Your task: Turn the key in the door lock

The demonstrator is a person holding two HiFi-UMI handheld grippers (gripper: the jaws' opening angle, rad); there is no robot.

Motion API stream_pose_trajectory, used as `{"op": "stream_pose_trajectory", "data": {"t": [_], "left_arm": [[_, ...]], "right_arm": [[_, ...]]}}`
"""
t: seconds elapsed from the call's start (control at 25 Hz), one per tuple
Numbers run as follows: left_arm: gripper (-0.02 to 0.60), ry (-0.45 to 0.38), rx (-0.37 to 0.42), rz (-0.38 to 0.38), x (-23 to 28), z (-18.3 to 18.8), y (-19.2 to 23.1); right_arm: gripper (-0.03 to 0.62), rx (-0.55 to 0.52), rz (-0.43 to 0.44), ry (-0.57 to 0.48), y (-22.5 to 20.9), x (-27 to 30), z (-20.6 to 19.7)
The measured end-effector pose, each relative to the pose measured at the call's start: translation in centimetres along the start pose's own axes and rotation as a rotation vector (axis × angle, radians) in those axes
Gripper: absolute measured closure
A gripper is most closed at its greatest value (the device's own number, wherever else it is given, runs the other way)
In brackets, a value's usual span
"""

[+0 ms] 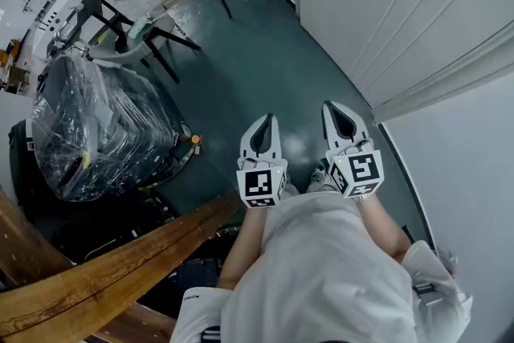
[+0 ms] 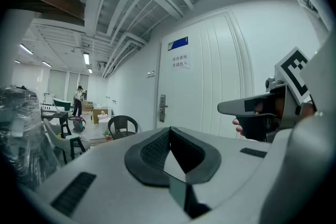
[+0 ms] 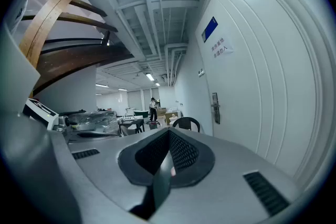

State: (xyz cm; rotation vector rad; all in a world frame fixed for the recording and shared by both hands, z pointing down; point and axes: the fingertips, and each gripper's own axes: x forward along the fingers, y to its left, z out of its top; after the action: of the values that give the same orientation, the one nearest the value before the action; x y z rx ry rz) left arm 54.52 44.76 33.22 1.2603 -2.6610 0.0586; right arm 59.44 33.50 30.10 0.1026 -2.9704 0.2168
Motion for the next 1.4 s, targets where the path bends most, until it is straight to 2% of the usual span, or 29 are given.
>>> {"op": "stream_pose_trajectory", "data": {"t": [0.6,0.72,1.0,1.24,1.4], "left_arm": [[0.572,0.011,-0.005,0.002,-0.9,-0.5,0.9],[0.572,0.007,-0.001,0.001,-1.1,-0.3,1.2],[0.572,0.000,-0.006,0.004,-1.2,-0.3,3.9],[0.572,-0.045,-0.007,-0.018,-1.3,0.9,6.4],[0.572,-0.058,0.003,-0.041,-1.4,1.3,7.8]], "right_arm": [[0.602,-0.005,0.013,0.011,1.5,0.2,-0.5],[0.602,0.020,0.015,-0.003,1.7,0.4,-0.2],[0.602,0.038,0.009,-0.019,3.1,1.7,0.0],[0.602,0.053,-0.022,-0.050,4.8,2.9,0.7],[0.602,0.018,-0.004,-0.062,6.7,3.7,1.1]]}}
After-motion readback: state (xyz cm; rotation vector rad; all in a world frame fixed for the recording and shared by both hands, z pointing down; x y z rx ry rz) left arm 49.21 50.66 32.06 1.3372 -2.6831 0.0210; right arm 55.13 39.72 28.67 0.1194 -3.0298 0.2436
